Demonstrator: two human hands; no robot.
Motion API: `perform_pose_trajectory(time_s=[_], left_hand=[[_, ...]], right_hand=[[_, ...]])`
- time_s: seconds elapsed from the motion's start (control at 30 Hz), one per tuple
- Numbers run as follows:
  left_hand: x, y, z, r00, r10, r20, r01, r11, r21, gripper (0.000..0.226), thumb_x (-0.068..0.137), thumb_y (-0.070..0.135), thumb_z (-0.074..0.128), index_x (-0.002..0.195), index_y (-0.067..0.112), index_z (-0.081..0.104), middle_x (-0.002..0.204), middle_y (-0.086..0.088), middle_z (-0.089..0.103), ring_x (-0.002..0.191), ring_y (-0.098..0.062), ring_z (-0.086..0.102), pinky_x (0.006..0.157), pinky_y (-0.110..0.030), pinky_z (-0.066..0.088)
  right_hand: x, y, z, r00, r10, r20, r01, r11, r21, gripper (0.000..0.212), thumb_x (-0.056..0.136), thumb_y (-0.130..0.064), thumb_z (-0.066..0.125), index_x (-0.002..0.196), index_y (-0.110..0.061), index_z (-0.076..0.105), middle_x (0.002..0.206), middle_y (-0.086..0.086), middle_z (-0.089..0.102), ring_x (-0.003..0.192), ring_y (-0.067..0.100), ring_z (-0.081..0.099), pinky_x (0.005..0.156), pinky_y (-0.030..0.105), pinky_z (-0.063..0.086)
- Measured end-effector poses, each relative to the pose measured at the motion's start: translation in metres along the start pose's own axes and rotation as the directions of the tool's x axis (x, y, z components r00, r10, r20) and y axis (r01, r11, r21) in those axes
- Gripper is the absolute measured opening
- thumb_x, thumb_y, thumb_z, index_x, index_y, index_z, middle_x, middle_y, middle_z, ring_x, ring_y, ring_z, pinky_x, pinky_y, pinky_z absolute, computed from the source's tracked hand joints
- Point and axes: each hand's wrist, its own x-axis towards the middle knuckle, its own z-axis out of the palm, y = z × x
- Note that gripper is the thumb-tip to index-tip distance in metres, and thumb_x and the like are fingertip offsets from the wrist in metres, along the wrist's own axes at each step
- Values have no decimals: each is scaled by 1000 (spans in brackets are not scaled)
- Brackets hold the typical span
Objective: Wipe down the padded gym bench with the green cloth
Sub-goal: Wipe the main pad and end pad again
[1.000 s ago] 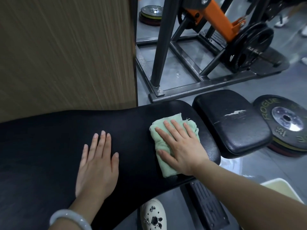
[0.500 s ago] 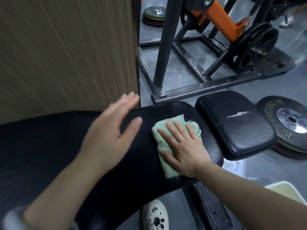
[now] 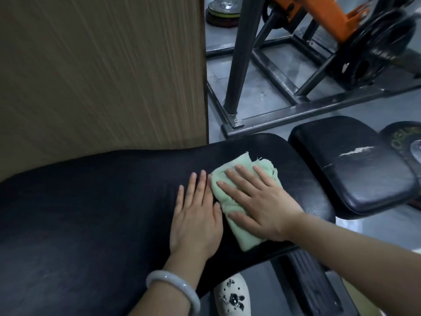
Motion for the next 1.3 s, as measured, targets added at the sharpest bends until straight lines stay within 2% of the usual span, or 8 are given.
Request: perform_pose_trajectory(time_s=[0.1, 0.27, 0.47, 0.67, 0.8, 0.87, 1.07, 1.3], left_hand=[[-1, 1, -1, 998, -6, 55, 6, 1000, 4, 65, 85, 41, -8, 147, 20, -8, 158, 5, -10, 144, -9, -16, 117, -35, -10], [-1, 2, 1, 1000, -3, 26, 2, 1000, 25, 63, 86, 40, -9, 146, 20, -9, 157, 6, -12, 145, -10, -15, 118, -36, -8], [-3, 1, 1, 1000, 0, 19, 0, 1000, -7, 61, 91, 40, 0, 148, 18, 0, 159, 3, 1, 146, -11, -8, 117, -36, -6], [-1, 2, 2, 1000, 3, 25, -3, 1000, 10, 62, 88, 41, -9, 147, 20, -11, 158, 5, -14, 144, -11, -19, 117, -37, -10], [1, 0, 5, 1000, 1, 5, -1, 1000, 25, 58, 95, 35, 16, 148, 11, 22, 157, -2, 22, 146, -19, 14, 114, -41, 9], [0, 0, 5, 1000, 7, 5, -7, 1000, 22, 58, 95, 35, 18, 149, 11, 23, 157, -3, 22, 146, -19, 14, 114, -41, 9], [-1, 2, 2, 1000, 2, -7, -3, 1000, -4, 62, 93, 40, 3, 150, 17, 3, 159, 3, -1, 146, -13, -8, 116, -38, -4], [-1, -1, 5, 1000, 16, 6, -16, 999, 30, 62, 95, 42, 20, 150, 12, 25, 157, -3, 20, 146, -19, 12, 113, -42, 8]], right_hand=[[-9, 15, -4, 993, -90, 72, 92, 996, -15, 68, 92, -63, 18, 153, -33, 11, 160, 4, 14, 148, 26, 5, 117, 48, 3], [11, -19, -1, 942, 336, -3, -336, 942, 15, 76, 83, -62, -2, 152, -31, 0, 161, 7, 4, 148, 27, -5, 117, 48, -7], [-26, 17, 0, 998, -50, 47, 49, 999, 6, 65, 94, -61, 23, 152, -31, 20, 159, 4, 20, 147, 27, 12, 116, 47, 6], [21, 0, 0, 887, 461, -4, -461, 887, 4, 79, 80, -63, -7, 152, -31, -5, 161, 6, -1, 147, 26, -8, 117, 48, -8], [-14, -12, 5, 955, 289, -66, -288, 957, 31, 68, 93, -59, 17, 150, -24, 26, 155, 10, 28, 145, 30, 20, 114, 50, 9], [-41, 3, 5, 982, 187, -31, -186, 982, 33, 65, 95, -62, 18, 150, -28, 29, 155, 6, 29, 144, 27, 22, 113, 49, 13], [7, 33, -1, 839, 543, 29, -543, 839, 12, 82, 74, -69, -12, 149, -35, -15, 161, 2, -9, 147, 24, -13, 116, 44, -12], [-41, 39, -2, 989, 121, 86, -118, 992, -38, 67, 95, -67, 12, 153, -33, 11, 159, 5, 17, 147, 27, 10, 115, 46, 5]])
